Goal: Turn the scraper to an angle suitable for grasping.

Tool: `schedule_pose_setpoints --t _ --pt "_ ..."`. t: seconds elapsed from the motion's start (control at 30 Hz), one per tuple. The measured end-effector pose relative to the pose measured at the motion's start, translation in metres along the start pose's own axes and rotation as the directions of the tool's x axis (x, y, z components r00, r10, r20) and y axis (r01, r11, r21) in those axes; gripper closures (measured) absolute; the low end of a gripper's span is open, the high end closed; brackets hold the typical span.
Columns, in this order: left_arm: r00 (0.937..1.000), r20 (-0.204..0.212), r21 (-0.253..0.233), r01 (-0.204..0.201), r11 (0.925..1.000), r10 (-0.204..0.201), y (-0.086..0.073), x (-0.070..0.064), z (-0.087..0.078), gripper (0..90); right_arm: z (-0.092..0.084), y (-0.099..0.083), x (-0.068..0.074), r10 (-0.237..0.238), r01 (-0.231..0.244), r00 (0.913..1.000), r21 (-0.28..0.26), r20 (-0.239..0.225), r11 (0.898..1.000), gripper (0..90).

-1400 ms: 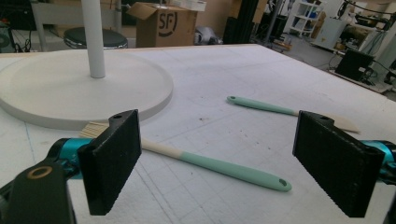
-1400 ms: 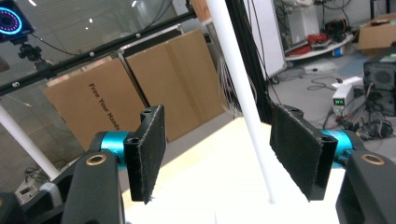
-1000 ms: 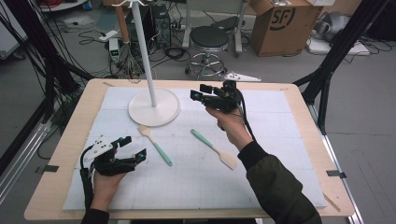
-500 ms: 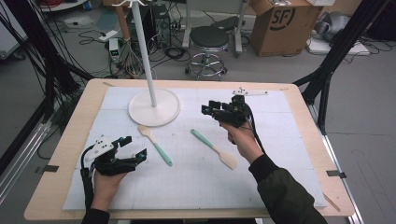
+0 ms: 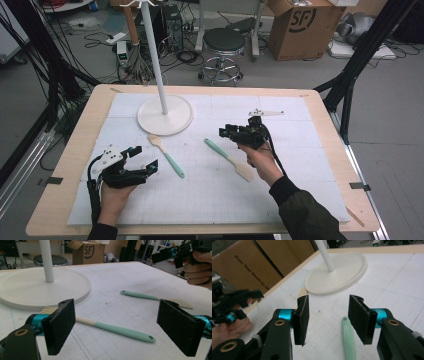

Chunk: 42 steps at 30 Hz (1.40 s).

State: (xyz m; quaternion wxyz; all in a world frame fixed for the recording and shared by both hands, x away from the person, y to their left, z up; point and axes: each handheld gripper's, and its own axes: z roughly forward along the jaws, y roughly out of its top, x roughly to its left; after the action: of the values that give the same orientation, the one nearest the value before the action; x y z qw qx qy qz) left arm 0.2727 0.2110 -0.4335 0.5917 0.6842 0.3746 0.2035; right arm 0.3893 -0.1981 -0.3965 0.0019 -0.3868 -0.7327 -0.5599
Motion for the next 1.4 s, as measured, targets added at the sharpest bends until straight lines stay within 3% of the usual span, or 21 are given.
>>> schedule_pose_setpoints --t 0.37,0.57,0.7,0.87,0.97,1.17,1.27,1.4 --pt "1.0000 0.002 -0.004 0.000 1.0000 0.000 0.000 -0.001 -0.001 16.1 -0.002 -0.022 -0.008 0.040 -0.040 0.9991 0.045 0.016 0.998 50.3" --pt "1.0000 0.005 -0.005 -0.005 1.0000 0.005 0.001 -0.003 -0.002 16.1 -0.003 -0.025 -0.005 0.024 -0.027 0.9991 0.068 0.036 0.997 51.1" --pt "1.0000 0.003 -0.007 -0.007 1.0000 0.007 0.001 -0.003 -0.002 16.1 -0.003 -0.029 -0.009 0.031 -0.035 0.9983 0.077 0.048 0.996 58.7" --pt "1.0000 0.006 -0.006 -0.006 1.0000 0.006 0.001 -0.003 -0.001 16.1 -0.003 -0.039 -0.017 0.045 -0.053 0.9962 0.112 0.074 0.992 60.2" --pt "0.9999 0.009 -0.008 -0.007 0.9999 0.007 0.001 -0.004 -0.001 16.1 -0.005 -0.044 -0.023 0.057 -0.068 0.9940 0.126 0.093 0.990 67.6" --pt "0.9999 0.010 -0.007 -0.008 0.9999 0.008 0.002 -0.005 0.000 16.0 -0.002 -0.046 -0.029 0.076 -0.088 0.9934 0.140 0.086 0.986 83.2" --pt "0.9999 0.011 -0.006 -0.009 0.9999 0.010 0.002 -0.005 0.000 16.1 0.002 -0.048 -0.034 0.100 -0.113 0.9912 0.157 0.087 0.981 89.8" --pt "0.9999 0.009 -0.008 -0.010 0.9999 0.010 0.002 -0.004 0.000 16.0 0.008 -0.049 -0.042 0.145 -0.157 0.9855 0.150 0.088 0.976 90.0"
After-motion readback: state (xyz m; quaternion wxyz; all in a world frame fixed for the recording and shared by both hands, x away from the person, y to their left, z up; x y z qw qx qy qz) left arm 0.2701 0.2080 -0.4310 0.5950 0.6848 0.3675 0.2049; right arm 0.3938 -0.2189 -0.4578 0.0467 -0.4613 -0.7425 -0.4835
